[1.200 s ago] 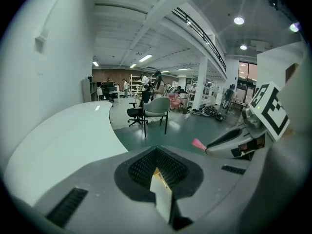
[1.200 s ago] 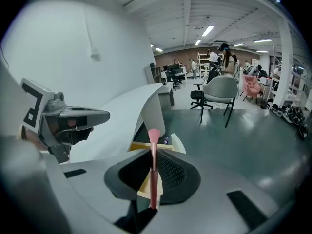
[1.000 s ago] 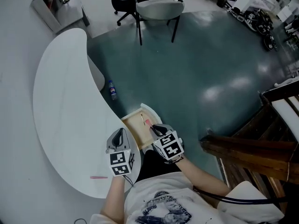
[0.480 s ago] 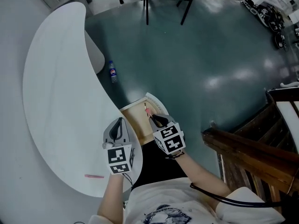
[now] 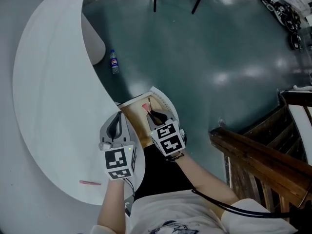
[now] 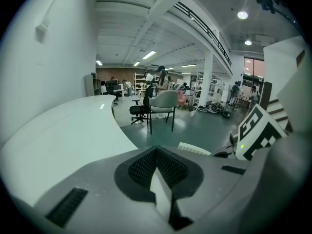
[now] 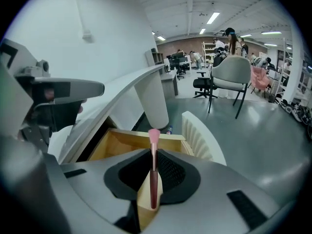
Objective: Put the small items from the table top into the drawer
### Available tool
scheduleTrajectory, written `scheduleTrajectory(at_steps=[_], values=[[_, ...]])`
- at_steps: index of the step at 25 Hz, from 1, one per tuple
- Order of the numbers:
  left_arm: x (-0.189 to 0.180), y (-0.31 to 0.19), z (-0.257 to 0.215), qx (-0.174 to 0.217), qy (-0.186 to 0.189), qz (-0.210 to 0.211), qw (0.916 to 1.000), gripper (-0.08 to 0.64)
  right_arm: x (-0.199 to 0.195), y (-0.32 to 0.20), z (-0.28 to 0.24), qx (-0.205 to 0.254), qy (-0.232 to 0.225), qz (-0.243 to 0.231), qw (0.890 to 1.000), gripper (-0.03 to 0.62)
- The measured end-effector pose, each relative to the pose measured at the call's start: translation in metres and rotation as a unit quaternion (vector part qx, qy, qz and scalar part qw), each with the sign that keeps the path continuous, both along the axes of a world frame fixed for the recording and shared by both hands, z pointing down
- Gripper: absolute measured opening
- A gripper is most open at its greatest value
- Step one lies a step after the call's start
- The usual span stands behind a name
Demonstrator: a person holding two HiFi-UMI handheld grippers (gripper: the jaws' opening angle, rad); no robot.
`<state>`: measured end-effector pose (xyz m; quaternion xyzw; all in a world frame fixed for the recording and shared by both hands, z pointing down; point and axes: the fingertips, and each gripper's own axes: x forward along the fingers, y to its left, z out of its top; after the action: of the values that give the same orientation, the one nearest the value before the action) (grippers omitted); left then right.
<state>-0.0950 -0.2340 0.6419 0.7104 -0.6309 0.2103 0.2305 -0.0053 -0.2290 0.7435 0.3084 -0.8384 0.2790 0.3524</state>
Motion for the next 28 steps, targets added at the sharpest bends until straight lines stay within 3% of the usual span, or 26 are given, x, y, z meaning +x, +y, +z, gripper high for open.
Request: scheduleTrajectory(at_steps=[8,28], values=[[-0.004,-0.002,0.002,-0.005,0.017,-0.011,0.9998,0.023,-0.017,-0.003,0.032,-0.012,0.004,0.003,1.000,0.060],[-0.003,-0.002,0.005,-0.016,0.013,-0.006,0.9998,0.023,-0.021,-0.006,0.098,-0.056,0.063,0.014,0.996,0.060]])
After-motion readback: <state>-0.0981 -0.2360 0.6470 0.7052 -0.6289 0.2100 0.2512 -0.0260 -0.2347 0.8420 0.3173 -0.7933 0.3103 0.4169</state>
